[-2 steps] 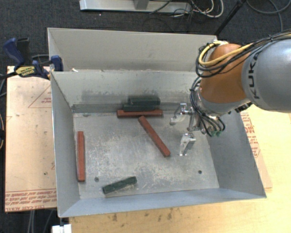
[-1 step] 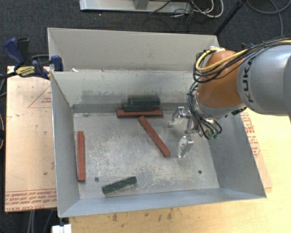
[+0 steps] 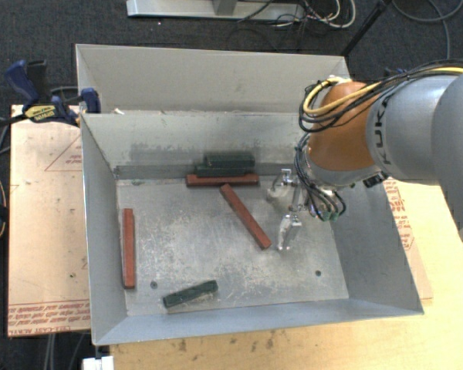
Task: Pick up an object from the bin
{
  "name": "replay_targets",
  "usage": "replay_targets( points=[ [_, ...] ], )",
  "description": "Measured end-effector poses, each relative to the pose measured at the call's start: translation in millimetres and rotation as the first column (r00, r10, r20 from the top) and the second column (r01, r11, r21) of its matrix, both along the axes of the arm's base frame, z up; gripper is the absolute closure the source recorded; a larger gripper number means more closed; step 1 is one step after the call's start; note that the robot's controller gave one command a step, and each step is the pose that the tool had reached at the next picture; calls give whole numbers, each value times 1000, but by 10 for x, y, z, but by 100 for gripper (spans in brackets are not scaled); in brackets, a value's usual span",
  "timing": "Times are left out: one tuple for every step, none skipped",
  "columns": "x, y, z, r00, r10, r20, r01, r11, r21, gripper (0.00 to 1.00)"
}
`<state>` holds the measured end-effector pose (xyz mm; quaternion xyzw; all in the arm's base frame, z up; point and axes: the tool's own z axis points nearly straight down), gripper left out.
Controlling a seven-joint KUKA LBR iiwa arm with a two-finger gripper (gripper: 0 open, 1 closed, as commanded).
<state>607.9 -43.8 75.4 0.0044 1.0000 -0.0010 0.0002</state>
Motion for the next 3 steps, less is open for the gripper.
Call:
replay_targets(
  points=[
    [-284, 346, 39, 1000, -24, 17, 24, 1000, 2, 100],
    [-303, 355, 12, 1000, -23, 12, 23, 1000, 3, 0],
    [-302, 356, 13, 1000, -23, 12, 23, 1000, 3, 0]
  ],
)
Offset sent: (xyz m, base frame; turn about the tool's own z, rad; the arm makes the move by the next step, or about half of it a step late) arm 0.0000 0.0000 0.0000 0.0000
